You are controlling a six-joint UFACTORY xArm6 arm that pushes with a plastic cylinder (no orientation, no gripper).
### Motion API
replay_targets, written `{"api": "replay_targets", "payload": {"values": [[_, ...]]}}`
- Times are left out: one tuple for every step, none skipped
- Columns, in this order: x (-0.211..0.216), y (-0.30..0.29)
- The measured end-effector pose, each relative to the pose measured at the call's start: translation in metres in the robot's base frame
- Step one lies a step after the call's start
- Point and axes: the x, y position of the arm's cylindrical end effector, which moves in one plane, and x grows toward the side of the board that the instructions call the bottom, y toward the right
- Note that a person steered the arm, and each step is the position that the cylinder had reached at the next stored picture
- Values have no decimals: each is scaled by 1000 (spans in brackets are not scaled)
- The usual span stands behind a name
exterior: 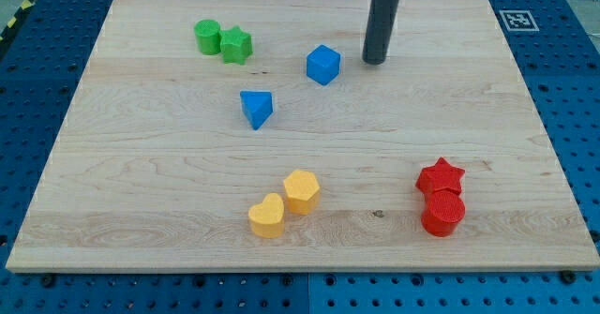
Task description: Put the cube at the top of triangle
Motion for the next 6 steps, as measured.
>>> {"api": "replay_targets", "payload": {"values": [[5,-41],[17,-62],[24,-63],[33,-42],[34,-55],[25,-101]]}}
